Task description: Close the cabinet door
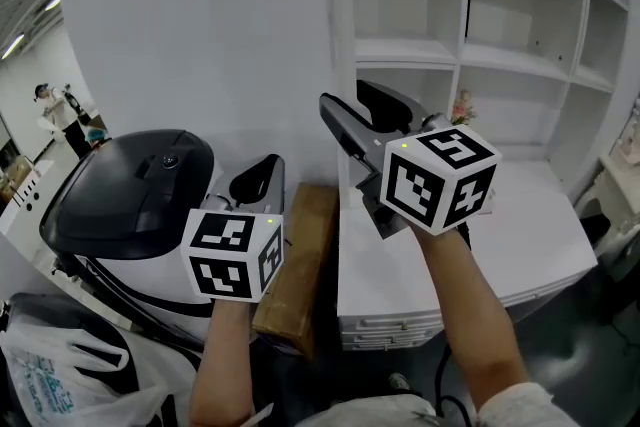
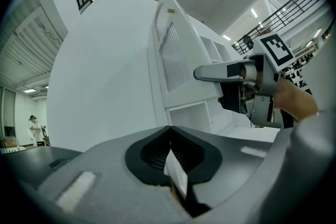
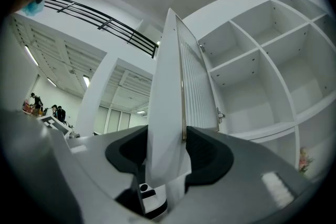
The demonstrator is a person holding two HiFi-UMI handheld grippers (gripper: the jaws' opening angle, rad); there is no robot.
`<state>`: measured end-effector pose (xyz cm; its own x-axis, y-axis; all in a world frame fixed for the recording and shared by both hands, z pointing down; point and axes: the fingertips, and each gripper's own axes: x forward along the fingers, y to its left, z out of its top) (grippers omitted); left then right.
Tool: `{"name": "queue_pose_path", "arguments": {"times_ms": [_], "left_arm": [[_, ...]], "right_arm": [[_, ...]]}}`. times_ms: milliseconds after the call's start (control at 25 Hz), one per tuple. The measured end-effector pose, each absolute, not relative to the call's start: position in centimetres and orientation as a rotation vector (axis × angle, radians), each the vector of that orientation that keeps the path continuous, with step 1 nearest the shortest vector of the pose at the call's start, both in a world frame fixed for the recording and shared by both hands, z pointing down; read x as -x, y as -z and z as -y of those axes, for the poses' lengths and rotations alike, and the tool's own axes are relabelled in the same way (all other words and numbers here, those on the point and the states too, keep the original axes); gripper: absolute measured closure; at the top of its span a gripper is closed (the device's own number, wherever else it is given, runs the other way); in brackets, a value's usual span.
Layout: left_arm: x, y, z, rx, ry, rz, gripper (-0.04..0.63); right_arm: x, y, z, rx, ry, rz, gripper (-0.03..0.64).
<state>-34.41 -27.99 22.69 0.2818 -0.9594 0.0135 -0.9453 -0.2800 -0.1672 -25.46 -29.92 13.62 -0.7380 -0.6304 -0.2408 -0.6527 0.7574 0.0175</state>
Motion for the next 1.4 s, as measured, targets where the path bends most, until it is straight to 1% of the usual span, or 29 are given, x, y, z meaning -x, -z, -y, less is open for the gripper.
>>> {"name": "queue_pose_path", "arguments": {"times_ms": [280, 880, 1200, 1400], "left_arm": [[33.1, -23.0, 27.9, 2.415, 0.172, -1.798, 0.595], [27.6, -22.2, 29.7, 2.409, 0.177, -1.782, 0.595], [24.5, -21.8, 31.3, 2.43, 0.177, -1.753, 0.595], [23.4, -21.9, 31.8, 2.443, 0.17, -1.73, 0.595]], "right_arm": [[23.2, -13.6, 29.9, 1.017, -0.15, -2.725, 0.431], [18.4, -13.5, 30.8, 0.973, -0.15, -2.747, 0.468], [14.8, -13.3, 32.4, 1.021, -0.131, -2.731, 0.496], [14.2, -13.5, 32.8, 1.047, -0.132, -2.73, 0.509]]}}
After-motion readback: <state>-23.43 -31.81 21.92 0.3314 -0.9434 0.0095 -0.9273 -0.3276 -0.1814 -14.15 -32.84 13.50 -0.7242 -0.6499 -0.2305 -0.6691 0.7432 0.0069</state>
